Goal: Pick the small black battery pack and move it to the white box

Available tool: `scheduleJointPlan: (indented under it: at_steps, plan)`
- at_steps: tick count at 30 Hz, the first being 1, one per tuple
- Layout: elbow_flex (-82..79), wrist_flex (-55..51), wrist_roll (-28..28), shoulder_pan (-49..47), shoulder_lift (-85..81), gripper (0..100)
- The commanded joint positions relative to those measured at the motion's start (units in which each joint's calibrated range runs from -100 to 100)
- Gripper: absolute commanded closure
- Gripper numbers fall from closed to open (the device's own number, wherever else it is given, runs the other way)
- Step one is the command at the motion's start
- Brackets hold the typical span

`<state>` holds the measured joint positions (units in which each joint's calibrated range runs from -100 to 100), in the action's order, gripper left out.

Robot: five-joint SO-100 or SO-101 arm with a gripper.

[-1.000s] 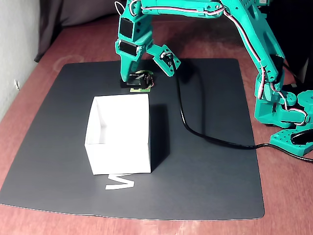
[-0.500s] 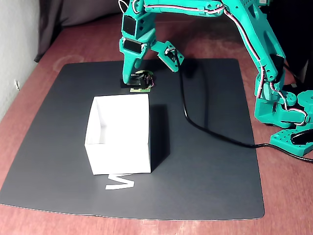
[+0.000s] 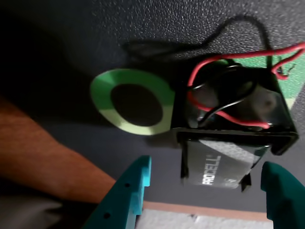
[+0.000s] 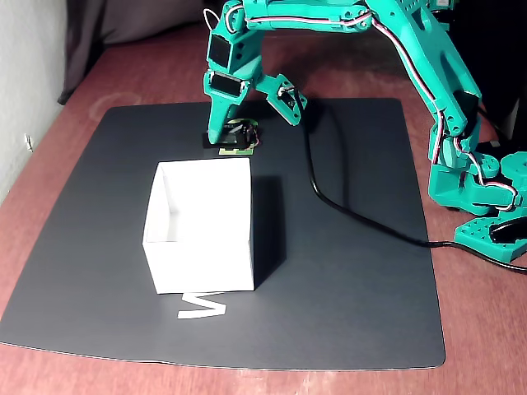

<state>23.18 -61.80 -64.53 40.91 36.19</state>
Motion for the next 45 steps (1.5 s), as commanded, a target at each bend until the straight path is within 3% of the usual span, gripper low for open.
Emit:
scheduleJointPlan:
  at_steps: [1, 18, 25, 30, 45]
  plan:
    - [2.0, 0.2, 0.1, -0.2, -0.5, 73]
    - [1.8, -7.4, 0.2, -2.1, 0.9, 73]
    - [1.8, -6.5, 0.3, -1.7, 1.1, 73]
    - [1.8, -2.5, 4.6, -1.8, 2.5, 73]
    - [2.6, -2.3, 4.8, -2.0, 4.6, 74]
